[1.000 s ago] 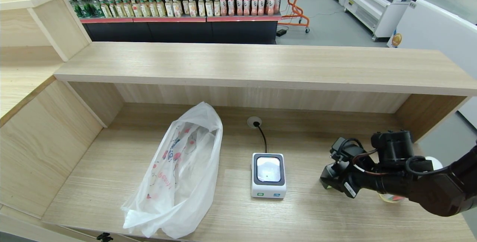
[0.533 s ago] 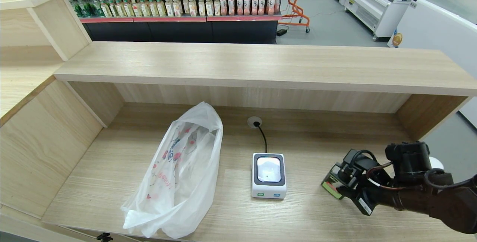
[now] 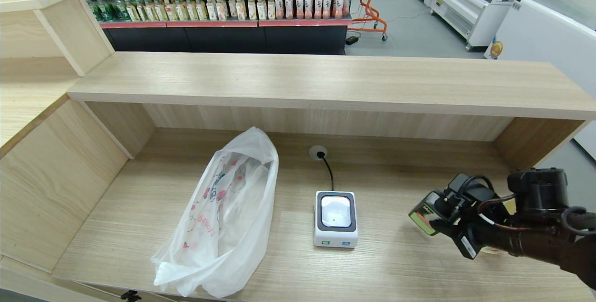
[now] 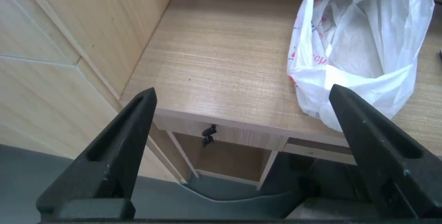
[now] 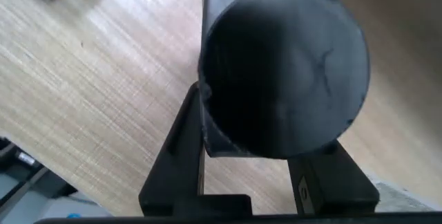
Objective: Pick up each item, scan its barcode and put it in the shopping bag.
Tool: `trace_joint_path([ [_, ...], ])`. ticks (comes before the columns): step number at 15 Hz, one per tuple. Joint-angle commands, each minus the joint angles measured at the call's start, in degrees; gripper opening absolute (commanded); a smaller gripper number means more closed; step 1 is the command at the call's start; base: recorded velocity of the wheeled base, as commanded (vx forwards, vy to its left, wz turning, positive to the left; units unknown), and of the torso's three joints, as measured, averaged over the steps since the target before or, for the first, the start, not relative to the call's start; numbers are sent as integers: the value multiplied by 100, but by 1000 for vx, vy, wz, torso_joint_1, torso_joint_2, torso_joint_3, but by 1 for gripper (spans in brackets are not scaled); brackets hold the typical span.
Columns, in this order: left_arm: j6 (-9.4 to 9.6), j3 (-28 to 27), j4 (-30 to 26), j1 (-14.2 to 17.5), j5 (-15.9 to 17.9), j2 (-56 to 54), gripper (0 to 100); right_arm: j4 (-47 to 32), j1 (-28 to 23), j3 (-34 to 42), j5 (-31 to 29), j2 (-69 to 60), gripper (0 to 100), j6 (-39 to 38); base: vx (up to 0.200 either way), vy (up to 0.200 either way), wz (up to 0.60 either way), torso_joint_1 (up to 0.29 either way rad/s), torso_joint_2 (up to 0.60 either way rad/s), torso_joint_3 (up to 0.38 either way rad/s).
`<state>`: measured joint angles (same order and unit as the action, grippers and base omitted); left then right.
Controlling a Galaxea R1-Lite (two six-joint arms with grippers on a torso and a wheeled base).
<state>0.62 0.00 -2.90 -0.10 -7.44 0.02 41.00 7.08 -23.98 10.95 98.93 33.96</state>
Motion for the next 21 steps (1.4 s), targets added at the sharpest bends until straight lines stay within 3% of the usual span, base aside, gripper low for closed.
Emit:
trace_joint_path([
  [1, -1, 0, 0, 1, -3, -2, 100, 40, -58, 69, 13, -1279, 0, -74, 0, 0, 0, 0, 0, 0],
  [4, -1, 0, 0, 1, -3, -2, 100, 31, -216, 148, 162, -2483, 0, 234, 0, 0, 0, 0, 0, 0],
  [6, -1, 0, 0, 1, -3, -2, 100, 5, -216, 183, 892, -3108, 0, 1403, 0, 0, 0, 0, 0, 0],
  [8, -1, 0, 0, 10, -3, -2, 100, 5, -181, 192, 1981, -3213, 0, 2651, 0, 0, 0, 0, 0, 0],
  [10, -1, 0, 0, 1, -3, -2, 100, -83, -155, 253, 3449, -2879, 0, 4839, 0, 0, 0, 0, 0, 0],
  [11, -1, 0, 0, 1, -3, -2, 100, -171, -163, 262, 3818, -2774, 0, 5762, 0, 0, 0, 0, 0, 0],
  [13, -1, 0, 0, 1, -3, -2, 100, -593, -155, 253, 4943, -2589, 0, 8812, 0, 0, 0, 0, 0, 0],
  [16, -1, 0, 0, 1, -3, -2, 100, -1788, -32, 236, 5146, -2475, 0, 11466, 0, 0, 0, 0, 0, 0],
  [18, -1, 0, 0, 1, -3, -2, 100, -2324, 83, 227, 5383, -2070, 0, 12125, 0, 0, 0, 0, 0, 0],
  [21, -1, 0, 0, 1, -3, -2, 100, -2333, 821, 201, 5418, -2044, 0, 12152, 0, 0, 0, 0, 0, 0],
])
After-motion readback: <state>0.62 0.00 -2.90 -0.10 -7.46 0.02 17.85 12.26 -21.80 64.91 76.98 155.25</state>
